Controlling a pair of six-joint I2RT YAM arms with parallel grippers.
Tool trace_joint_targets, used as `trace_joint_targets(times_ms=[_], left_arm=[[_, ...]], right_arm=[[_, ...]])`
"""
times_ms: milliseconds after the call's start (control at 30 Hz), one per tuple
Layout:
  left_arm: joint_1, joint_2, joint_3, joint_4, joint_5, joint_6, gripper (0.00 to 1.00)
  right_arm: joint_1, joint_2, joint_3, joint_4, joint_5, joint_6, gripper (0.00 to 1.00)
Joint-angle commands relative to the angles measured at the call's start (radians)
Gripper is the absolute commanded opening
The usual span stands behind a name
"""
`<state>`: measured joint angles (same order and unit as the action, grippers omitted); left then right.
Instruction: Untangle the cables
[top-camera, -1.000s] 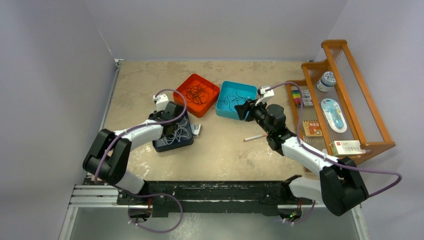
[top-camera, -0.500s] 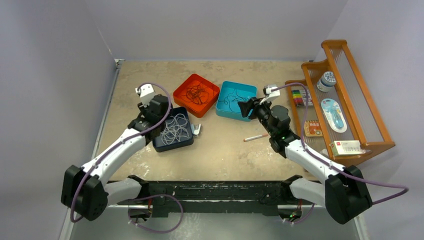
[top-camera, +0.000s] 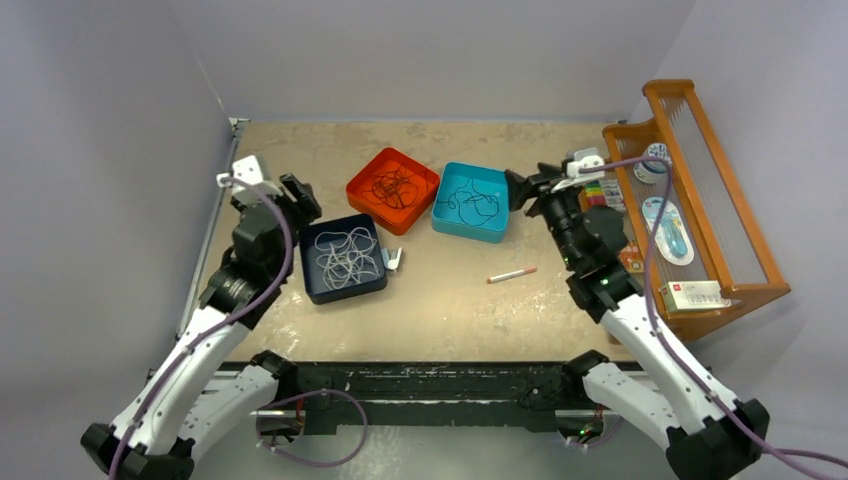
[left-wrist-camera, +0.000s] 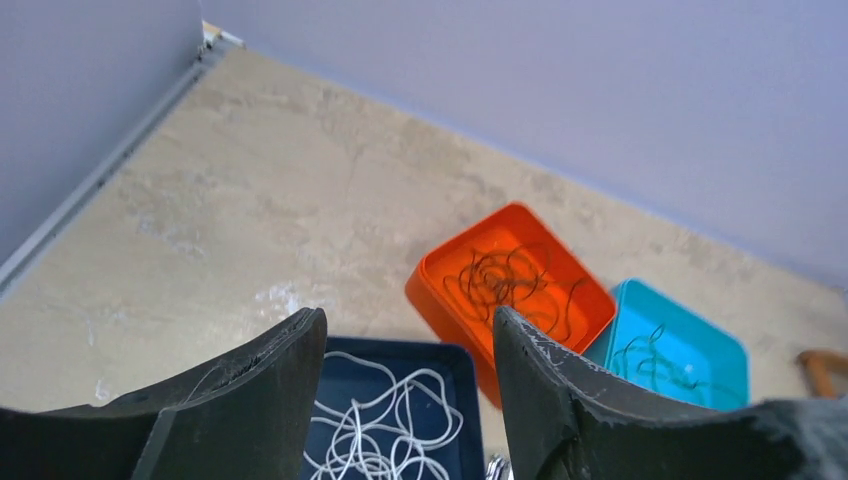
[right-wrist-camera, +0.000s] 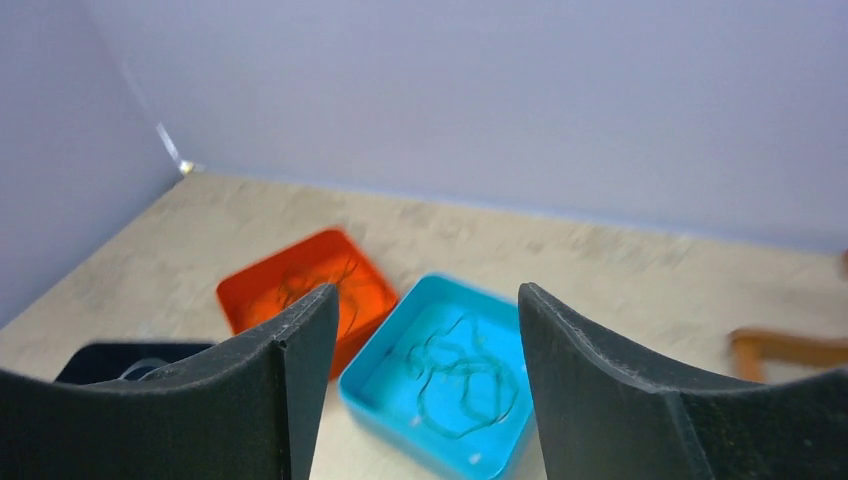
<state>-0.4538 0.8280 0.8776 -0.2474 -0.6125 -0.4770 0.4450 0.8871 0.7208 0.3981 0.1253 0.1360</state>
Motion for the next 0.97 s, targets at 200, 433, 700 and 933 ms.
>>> trace_joint_targets(times_ms=[200,433,700,933], left_arm=[[0.005,-0.234,-0.104,0.139,-0.113,0.059,0.63],[0.005,-0.216,-0.124,0.115,-0.083,0.025,0.67],[0.005,-0.216,-0.141,0.110,-0.086,0.001,0.71],[0.004,-0.178,-0.125,0.094,-0.072,0.013,0.74]], right_arm=[[0.002,-0.207,0.084,-0.112,0.190,-0.151,0.87],[0.002,-0.282,-0.013,-0.085,0.243,-0.083,0.99],[0.001,-0.318,-0.075,-0.045,0.278,-0.066,0.99],[0.002,-0.287,-0.077,-0.008,0.275,-0.081,0.99]])
